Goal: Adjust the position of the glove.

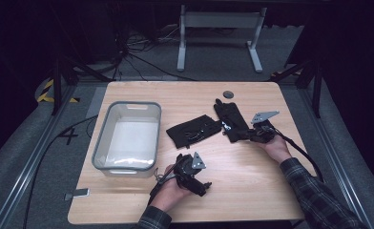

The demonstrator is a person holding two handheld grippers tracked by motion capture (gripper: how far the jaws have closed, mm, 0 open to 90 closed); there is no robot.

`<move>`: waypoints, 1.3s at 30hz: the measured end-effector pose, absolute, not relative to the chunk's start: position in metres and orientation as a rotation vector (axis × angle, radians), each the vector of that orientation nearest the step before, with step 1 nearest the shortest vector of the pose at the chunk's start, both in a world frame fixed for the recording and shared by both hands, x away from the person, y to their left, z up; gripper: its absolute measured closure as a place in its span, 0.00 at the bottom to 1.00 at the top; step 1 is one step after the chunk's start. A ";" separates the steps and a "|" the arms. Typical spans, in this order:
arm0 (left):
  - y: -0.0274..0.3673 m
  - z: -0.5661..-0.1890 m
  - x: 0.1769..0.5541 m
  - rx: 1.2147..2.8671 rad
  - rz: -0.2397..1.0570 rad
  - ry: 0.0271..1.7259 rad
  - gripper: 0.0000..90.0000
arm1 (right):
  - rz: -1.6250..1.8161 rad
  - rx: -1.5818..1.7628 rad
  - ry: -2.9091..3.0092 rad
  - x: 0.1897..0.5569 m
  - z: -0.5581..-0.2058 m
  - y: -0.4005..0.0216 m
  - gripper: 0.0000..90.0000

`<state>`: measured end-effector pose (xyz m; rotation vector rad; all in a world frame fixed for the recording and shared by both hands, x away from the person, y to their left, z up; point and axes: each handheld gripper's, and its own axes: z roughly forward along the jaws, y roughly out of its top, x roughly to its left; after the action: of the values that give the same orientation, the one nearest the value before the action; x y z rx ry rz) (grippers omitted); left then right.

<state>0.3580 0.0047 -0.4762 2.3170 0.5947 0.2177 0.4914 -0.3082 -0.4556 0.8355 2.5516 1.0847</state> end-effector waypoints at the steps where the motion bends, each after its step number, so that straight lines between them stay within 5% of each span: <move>1: 0.005 -0.476 0.358 2.316 0.217 0.598 0.00 | 1.084 0.839 2.551 0.491 -0.456 -0.308 1.00; 39: 0.005 -0.476 0.357 2.318 0.215 0.596 0.00 | 1.029 0.821 2.643 0.410 -0.451 -0.344 1.00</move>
<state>0.3570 0.0050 -0.4762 2.3179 0.5957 0.2152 0.4095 -0.3444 -0.4507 0.8210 2.6430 1.0290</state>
